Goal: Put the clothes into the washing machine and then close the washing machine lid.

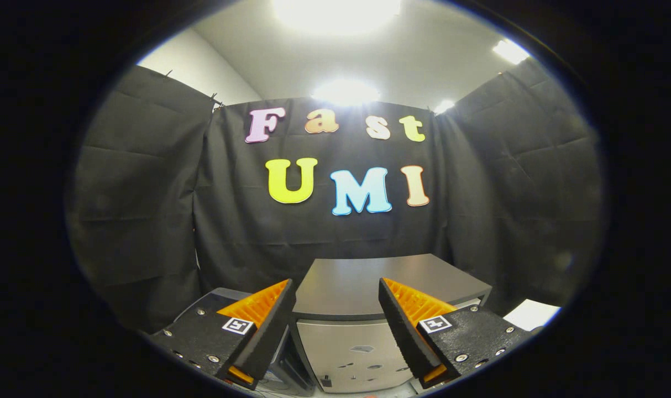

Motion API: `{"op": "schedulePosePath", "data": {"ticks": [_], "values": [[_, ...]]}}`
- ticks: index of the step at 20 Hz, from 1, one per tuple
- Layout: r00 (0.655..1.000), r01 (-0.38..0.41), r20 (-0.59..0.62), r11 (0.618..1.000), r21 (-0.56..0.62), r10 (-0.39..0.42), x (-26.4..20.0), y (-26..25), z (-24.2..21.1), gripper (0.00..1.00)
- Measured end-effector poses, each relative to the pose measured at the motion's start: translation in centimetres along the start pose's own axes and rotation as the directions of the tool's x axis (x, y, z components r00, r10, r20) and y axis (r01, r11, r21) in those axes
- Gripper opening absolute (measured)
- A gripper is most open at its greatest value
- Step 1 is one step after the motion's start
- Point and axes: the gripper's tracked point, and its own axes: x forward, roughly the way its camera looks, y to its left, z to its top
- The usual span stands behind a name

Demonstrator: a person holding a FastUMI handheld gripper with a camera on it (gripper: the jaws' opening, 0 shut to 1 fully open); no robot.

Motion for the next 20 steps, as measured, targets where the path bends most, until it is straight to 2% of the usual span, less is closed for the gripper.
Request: {"op": "schedulePosePath", "data": {"ticks": [20], "values": [[1.0, -0.024, 0.016, 0.999, 0.022, 0.024, -3.7, -1.4, 1.2, 0.93]]}}
